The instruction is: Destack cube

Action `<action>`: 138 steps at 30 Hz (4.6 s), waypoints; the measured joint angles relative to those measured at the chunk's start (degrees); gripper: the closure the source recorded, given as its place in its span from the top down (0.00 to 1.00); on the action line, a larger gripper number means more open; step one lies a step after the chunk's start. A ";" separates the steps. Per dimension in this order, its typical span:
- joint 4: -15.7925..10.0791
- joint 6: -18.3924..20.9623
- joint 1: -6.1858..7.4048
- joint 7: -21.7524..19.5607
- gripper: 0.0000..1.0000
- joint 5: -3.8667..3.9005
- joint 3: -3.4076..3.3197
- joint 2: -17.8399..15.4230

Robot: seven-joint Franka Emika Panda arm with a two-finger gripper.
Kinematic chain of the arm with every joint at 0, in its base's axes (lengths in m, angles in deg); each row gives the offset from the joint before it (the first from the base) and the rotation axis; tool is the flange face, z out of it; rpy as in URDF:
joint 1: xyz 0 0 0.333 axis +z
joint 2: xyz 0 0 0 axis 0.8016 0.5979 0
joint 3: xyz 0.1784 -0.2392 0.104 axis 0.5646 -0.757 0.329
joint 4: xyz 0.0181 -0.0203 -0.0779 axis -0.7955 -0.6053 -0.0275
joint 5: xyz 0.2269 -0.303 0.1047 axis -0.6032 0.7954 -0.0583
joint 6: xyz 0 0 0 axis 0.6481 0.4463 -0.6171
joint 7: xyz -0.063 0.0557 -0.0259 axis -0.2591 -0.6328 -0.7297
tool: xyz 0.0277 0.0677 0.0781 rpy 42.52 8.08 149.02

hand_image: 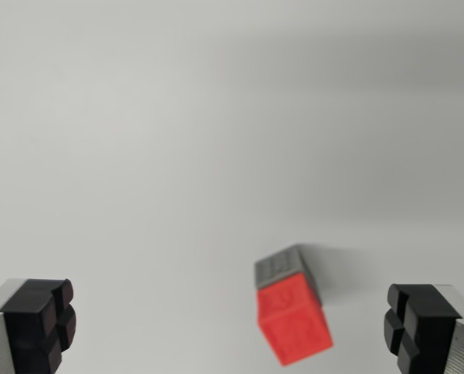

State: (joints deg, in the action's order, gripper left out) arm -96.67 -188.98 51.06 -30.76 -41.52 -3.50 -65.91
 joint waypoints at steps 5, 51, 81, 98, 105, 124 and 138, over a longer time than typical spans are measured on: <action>0.00 0.00 0.00 0.00 1.00 0.00 0.00 0.00; -13.91 -8.31 -0.62 9.94 1.00 0.32 -0.80 -5.36; -33.48 -22.48 -1.25 26.71 1.00 1.96 -3.58 -11.08; -43.08 -32.33 -1.86 36.19 1.00 3.23 -5.78 -11.37; -43.11 -37.94 -1.73 37.11 1.00 2.31 -5.78 -5.28; -42.67 -47.92 -1.90 40.25 1.00 -1.96 -4.63 5.04; -42.49 -48.73 -2.11 40.61 0.00 -2.37 -4.34 5.94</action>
State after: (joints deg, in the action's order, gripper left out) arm -139.16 -237.71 48.95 9.85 -43.89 -7.84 -59.97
